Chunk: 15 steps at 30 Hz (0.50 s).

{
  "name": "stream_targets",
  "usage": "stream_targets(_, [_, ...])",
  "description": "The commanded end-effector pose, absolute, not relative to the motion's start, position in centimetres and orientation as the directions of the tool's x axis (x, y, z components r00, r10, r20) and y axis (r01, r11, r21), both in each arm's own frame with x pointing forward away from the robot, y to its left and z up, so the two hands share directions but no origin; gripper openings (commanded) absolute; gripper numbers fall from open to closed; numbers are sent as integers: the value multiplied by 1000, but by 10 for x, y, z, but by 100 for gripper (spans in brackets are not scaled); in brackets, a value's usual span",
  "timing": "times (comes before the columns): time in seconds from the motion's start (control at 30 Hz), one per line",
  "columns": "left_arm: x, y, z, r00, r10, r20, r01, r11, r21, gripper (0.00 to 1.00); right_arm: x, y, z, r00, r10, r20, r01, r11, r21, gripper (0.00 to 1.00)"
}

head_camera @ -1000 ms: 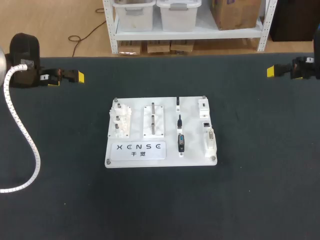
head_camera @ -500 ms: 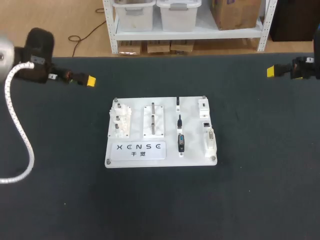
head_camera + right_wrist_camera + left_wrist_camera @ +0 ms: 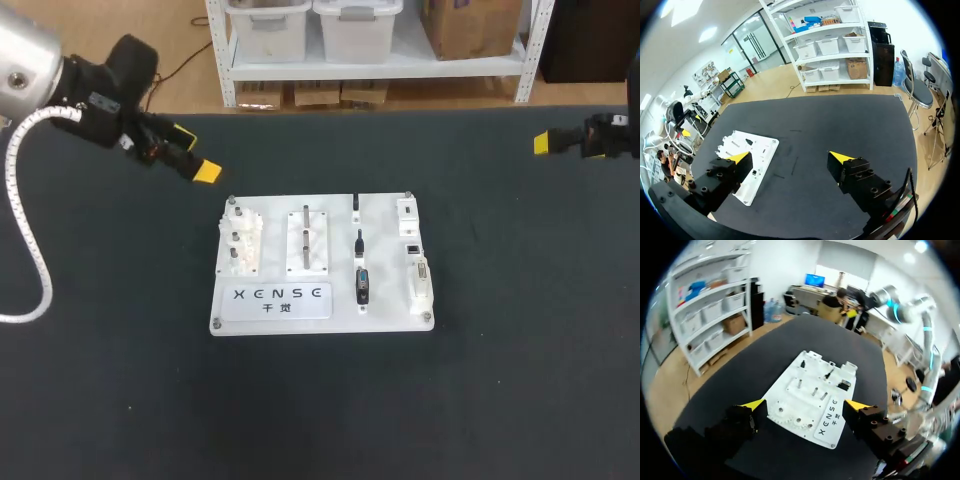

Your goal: Insert the USB connector, Ethernet cable, and multi-pin plug into their matching sockets one by one.

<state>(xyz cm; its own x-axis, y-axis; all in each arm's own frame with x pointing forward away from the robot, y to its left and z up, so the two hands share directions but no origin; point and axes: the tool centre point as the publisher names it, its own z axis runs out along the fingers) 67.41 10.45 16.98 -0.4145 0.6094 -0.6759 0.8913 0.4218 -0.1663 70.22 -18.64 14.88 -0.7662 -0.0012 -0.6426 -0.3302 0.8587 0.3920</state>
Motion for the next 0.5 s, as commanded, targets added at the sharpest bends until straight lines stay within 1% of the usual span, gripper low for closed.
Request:
stream_targets(0.03, [678,101,166,-246,653,-716,966,228,-123,100,702,-186,149,-766,-1,-642,-328,861,389,100])
stream_targets(0.3, [668,92,154,-265,603,-752,956,269,-121,100,702,-186,149,-766,-1,-642,-328,861,389,100])
stream_targets(0.5, [655,90,146,-264,594,-760,955,272,-120,100,702,-186,149,-766,-1,-642,-328,861,389,100])
